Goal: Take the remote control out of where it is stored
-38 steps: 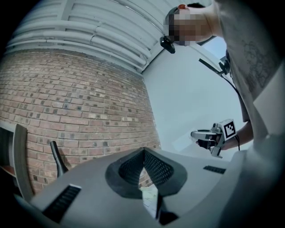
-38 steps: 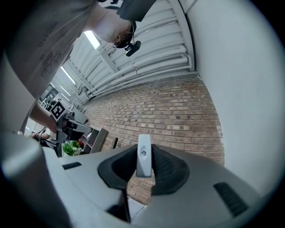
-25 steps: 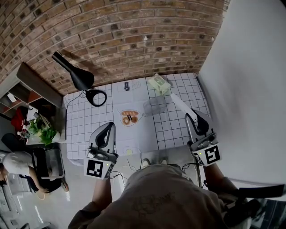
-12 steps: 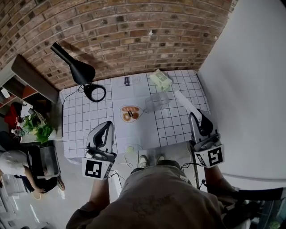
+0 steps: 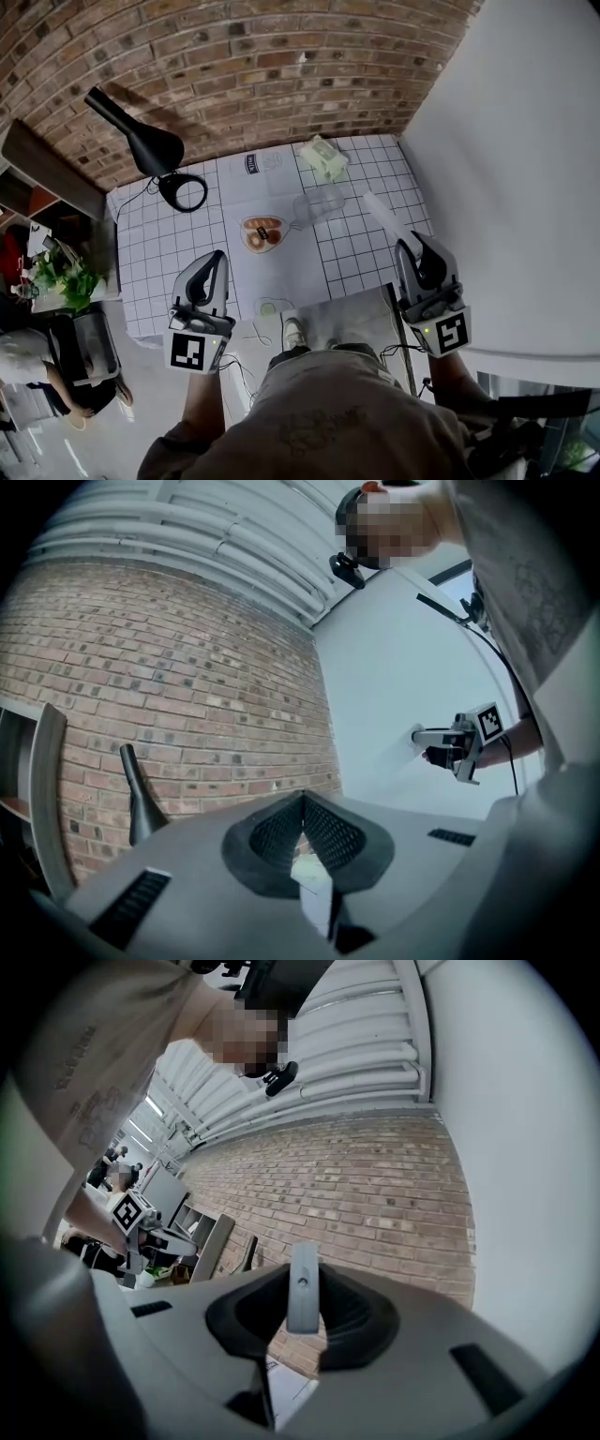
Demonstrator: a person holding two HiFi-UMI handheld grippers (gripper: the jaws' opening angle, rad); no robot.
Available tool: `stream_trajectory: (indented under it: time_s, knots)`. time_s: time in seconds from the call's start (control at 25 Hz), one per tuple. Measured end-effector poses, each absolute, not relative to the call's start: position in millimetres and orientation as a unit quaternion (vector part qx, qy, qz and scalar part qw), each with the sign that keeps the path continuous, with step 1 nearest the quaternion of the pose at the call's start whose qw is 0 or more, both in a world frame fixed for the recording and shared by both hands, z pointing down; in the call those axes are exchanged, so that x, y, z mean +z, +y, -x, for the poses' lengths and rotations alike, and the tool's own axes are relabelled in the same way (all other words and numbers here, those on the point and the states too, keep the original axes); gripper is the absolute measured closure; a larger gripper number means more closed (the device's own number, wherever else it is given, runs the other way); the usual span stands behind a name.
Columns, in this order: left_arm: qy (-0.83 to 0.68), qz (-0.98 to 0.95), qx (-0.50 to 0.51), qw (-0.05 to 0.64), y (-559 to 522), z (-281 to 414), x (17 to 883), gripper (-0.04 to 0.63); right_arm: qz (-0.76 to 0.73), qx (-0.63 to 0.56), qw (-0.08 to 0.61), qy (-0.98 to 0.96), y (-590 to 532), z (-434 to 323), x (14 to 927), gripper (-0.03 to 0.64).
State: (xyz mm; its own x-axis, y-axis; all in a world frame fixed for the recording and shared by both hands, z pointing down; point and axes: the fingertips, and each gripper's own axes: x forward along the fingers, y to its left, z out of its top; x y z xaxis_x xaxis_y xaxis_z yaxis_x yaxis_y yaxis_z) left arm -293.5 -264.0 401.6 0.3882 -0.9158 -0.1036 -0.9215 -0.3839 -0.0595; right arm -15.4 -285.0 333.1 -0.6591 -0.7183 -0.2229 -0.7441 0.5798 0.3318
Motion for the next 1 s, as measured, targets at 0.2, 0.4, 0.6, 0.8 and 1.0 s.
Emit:
stream_trajectory:
  time_s: [0.2, 0.4, 0.6, 0.8, 1.0]
  knots:
    - [0.546, 0.836, 0.022, 0.049, -269.7, 288.4, 405.7, 0.591, 0.419, 0.181, 0.025, 0.89, -284.6, 7.9, 335.1, 0.534]
    - [0.542, 0.839, 0.01, 0.042, -268.8, 277.1, 411.7, 0.591, 0.42, 0.174, 0.029, 0.89, -286.0, -2.0, 337.8, 0.534]
    - [0.545, 0.838, 0.002, 0.041, -262.1, 260.9, 412.9, 0.591, 0.417, 0.181, 0.026, 0.89, -284.0, -17.9, 341.9, 0.534]
    - [0.551, 0.833, -0.011, 0.043, -246.8, 243.6, 411.1, 0.591, 0.414, 0.19, 0.042, 0.889, -273.2, -37.0, 335.5, 0.534]
    - [0.558, 0.829, 0.005, 0.041, -226.0, 223.8, 404.8, 0.591, 0.431, 0.191, 0.05, 0.88, -256.1, -64.4, 332.2, 0.534]
